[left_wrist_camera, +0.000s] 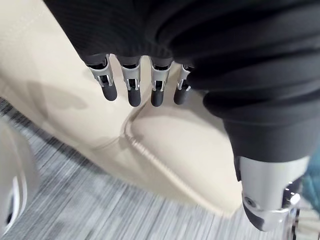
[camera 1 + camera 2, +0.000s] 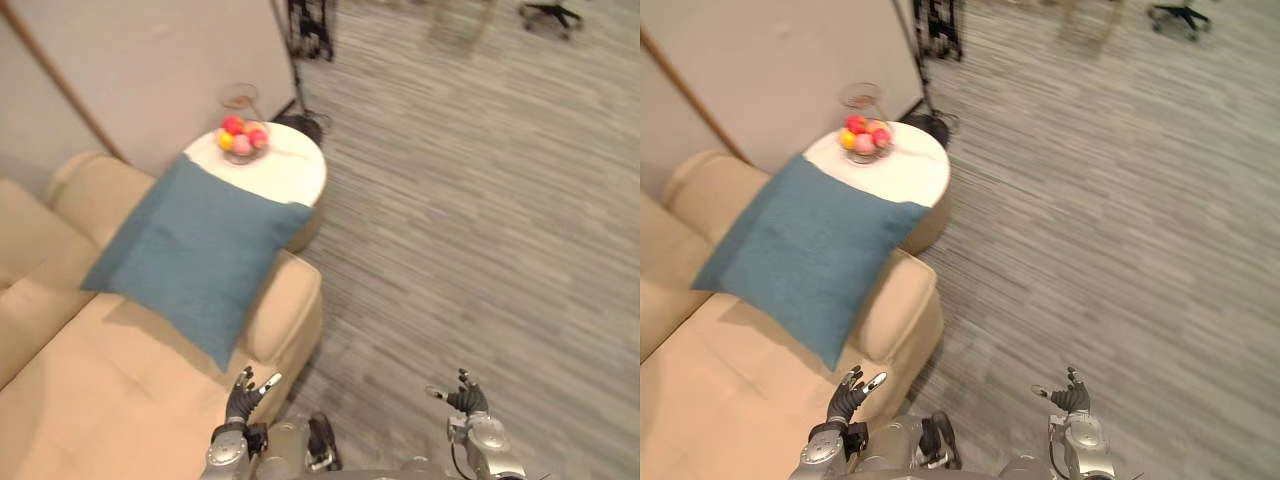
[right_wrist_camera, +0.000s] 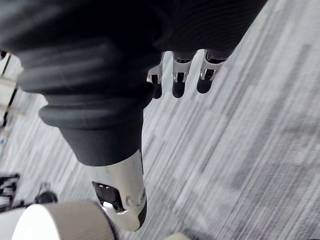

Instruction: Pick up cushions and gather them together orderly.

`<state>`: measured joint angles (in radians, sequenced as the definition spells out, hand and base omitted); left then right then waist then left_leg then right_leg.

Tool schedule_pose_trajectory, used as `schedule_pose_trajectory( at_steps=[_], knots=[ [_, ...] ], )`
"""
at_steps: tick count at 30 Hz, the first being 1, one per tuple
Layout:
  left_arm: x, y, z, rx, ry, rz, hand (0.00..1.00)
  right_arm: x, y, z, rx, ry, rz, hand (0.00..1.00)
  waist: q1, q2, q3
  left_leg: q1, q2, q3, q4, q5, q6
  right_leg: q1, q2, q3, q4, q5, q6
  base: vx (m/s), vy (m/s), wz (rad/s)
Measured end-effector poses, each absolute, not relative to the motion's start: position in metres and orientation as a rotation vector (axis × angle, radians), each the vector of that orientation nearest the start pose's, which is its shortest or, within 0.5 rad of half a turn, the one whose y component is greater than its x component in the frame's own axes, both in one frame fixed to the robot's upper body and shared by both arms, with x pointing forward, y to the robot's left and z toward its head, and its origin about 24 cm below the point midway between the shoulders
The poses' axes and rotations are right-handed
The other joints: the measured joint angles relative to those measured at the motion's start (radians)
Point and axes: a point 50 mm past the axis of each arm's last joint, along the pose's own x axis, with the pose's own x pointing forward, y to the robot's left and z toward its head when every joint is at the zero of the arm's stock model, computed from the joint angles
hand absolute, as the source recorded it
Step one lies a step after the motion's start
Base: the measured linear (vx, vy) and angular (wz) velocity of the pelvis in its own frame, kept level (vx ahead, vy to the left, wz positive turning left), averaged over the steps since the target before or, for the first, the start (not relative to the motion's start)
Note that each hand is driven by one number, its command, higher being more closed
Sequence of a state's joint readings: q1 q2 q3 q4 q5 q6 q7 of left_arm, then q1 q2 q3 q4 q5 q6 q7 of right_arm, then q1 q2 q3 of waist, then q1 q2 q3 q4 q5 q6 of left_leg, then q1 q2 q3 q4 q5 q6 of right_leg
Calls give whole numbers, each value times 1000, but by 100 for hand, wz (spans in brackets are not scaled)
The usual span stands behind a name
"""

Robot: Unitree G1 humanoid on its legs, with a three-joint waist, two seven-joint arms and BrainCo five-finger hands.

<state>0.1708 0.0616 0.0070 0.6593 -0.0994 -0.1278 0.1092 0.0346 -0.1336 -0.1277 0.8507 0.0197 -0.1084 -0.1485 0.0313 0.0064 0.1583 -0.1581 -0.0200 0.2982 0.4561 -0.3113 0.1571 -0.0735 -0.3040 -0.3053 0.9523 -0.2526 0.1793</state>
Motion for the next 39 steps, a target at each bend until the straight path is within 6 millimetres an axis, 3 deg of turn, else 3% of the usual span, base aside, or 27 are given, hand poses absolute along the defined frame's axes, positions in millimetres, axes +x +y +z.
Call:
schedule_pose_trajectory(
  at_steps=[2,3,5,6,7,8,9,11,14,16,18,20,22,25,28,31,33,36,39],
  knots=[
    [142,187,-117,3,700,218,0,158,-226,-120,-121,755,-326,0,0,3,-4,68,-15,-71,-44,2,-3,-72,47,15,-9,-40,-49,457,23,142],
    [144,186,-117,7,699,212,0,159,-227,-120,-124,752,-326,0,1,7,-2,103,-20,-132,-64,1,-11,-127,96,41,-101,-52,-69,416,-43,138],
    [144,185,-117,8,698,204,0,157,-228,-120,-120,755,-331,0,-4,9,-1,130,-24,-223,-83,-1,-31,-200,175,130,-266,-51,-70,441,-101,156],
    [146,183,-117,6,694,200,0,154,-228,-122,-116,764,-335,0,-16,9,-1,142,-26,-298,-91,-6,-49,-238,231,232,-408,-27,-61,402,-144,175],
    [147,183,-116,5,691,198,0,152,-228,-122,-114,768,-339,0,-19,7,-1,147,-27,-334,-91,-9,-64,-247,251,289,-477,2,-59,485,-215,187],
    [151,181,-115,4,685,193,0,144,-229,-125,-110,786,-348,0,-19,-1,3,161,-33,-382,-88,-14,-90,-242,265,368,-608,79,-58,421,-253,206],
    [152,180,-115,7,685,187,0,130,-230,-129,-102,816,-363,0,-18,-13,2,172,-35,-425,-67,-38,-132,-217,259,411,-697,259,-58,473,-340,208],
    [151,178,-117,-2,692,192,0,122,-234,-130,-75,826,-410,0,-10,11,-1,169,5,-439,-42,-40,-189,-205,251,337,-637,249,-105,319,-272,138],
    [149,176,-117,-4,695,190,0,139,-234,-116,-24,714,-445,0,-15,13,6,145,67,-363,-10,-5,-262,-153,235,216,-640,215,-143,242,-251,120],
    [150,173,-117,-10,691,182,0,142,-237,-111,6,673,-482,0,-16,8,8,138,153,-187,-39,-7,-258,-92,224,154,-668,215,-143,103,-165,127],
    [151,173,-116,-13,683,184,0,145,-245,-107,11,641,-515,0,-13,11,6,136,195,-71,-109,38,-238,-78,221,119,-689,210,-136,-5,-46,75],
    [145,181,-118,9,698,197,0,146,-243,-107,44,637,-536,0,-11,-11,-1,129,185,-35,-143,49,-222,-62,213,121,-753,216,-124,-65,33,24],
    [138,187,-120,24,716,207,0,141,-244,-109,54,648,-553,0,-13,-13,-6,125,179,-35,-153,53,-220,-44,215,122,-799,242,-120,-79,35,1],
    [143,198,-115,50,693,220,0,126,-261,-108,51,653,-636,0,-17,-13,-20,125,153,-39,-212,89,-216,-34,213,127,-865,280,-114,-38,12,3],
    [152,208,-106,77,643,227,0,134,-279,-93,5,585,-654,0,-21,-11,-21,136,145,-34,-251,112,-221,-37,214,140,-889,301,-121,-25,-30,-11],
    [174,213,-91,93,554,223,0,164,-299,-62,-67,442,-636,0,-22,-8,-24,136,142,-34,-283,132,-227,-49,216,140,-899,308,-126,-18,-39,-3],
    [186,215,-84,98,514,222,0,186,-302,-46,-92,368,-610,0,-24,-8,-24,122,141,-33,-292,141,-227,-62,218,142,-912,320,-130,-23,-33,-4],
    [206,215,-71,87,452,222,0,223,-292,-23,-122,267,-525,0,-41,-7,-24,106,139,-33,-305,158,-229,-82,219,139,-920,328,-133,-14,-34,1],
    [230,204,-57,64,377,200,0,258,-268,-4,-152,186,-404,0,-42,-6,-17,62,143,-36,-288,159,-229,-116,222,142,-920,342,-143,-22,-19,1]
  ],
)
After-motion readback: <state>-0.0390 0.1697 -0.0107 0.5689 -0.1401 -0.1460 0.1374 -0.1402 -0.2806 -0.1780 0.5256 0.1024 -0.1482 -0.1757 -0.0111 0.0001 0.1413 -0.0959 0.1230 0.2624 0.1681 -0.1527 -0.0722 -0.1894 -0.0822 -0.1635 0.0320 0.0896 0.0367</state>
